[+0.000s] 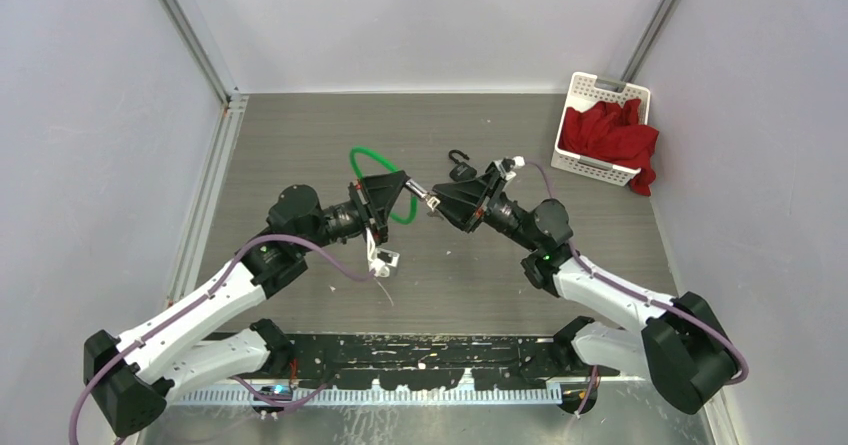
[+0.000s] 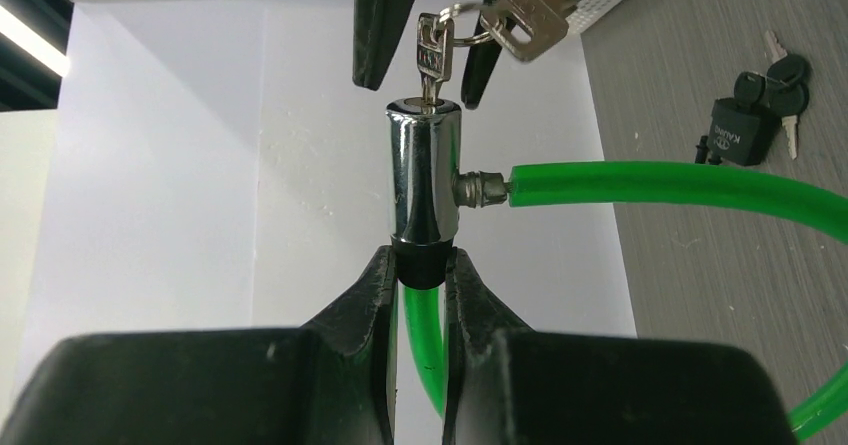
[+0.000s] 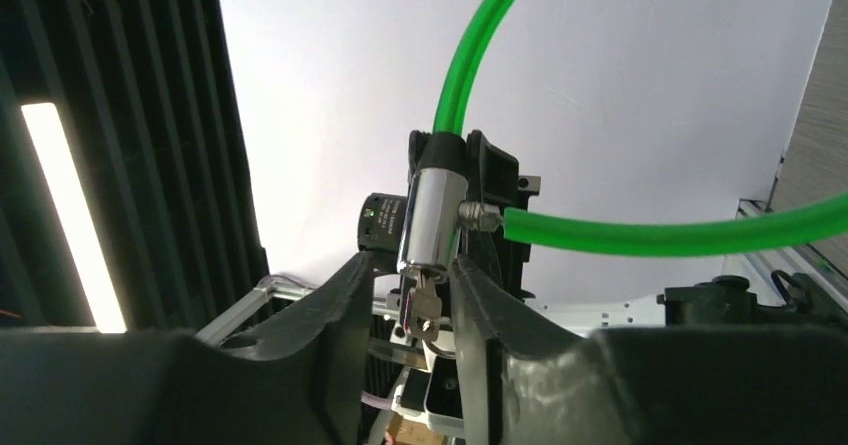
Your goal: Unlock with the key
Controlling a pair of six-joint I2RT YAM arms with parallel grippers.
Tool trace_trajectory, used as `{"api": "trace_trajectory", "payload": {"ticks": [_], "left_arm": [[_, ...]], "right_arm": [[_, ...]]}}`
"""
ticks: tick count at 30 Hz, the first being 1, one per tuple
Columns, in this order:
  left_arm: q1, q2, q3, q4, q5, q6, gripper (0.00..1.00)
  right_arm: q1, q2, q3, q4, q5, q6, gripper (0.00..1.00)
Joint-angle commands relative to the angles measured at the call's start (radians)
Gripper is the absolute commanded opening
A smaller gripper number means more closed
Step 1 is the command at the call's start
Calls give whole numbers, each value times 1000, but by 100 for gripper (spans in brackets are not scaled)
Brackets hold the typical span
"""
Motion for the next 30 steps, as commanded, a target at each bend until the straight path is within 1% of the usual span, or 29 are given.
{"api": "trace_trajectory", "payload": {"ticks": [1,4,5,7,10,12,14,16,17,21,24,26,30], "left_arm": [[-11,-8,88,58,50,-47,0],[-11,-21,101,-3,68,-68,0],[-11,-26,108,-32,75,-73,0],[-11,-37,118,-74,88,-86,0],[-12,-47,128,-103,100,-121,0],[-11,-43,145,-107,85,-171,0],[-11,-29,172,-106,42,-248,0],[-12,-16,202,-108,-6,-326,0],[-11,-10,218,-116,-25,-361,0],[-11,16,261,-143,-96,-489,0],[-11,30,282,-148,-146,-555,0],[-11,40,298,-162,-162,-590,0],[-21,49,314,-168,-185,-628,0]], "right_arm": [[-27,-60,51,12,7,-55,46],[-75,-137,120,-180,-63,-216,55],[-112,-165,154,-310,-86,-283,57],[-162,-207,231,-501,-138,-456,61],[-185,-214,400,-817,-174,-724,64],[-185,-201,452,-934,-182,-859,64],[-185,-204,495,-1046,-157,-1002,63],[-183,-235,474,-1053,-149,-1085,63],[-183,-256,456,-1028,-153,-1107,63],[-175,-345,377,-900,-153,-1155,64],[-143,-394,313,-783,-154,-1169,69],[-98,-402,287,-742,-150,-1196,72],[58,-362,314,-794,-33,-1327,73]]}}
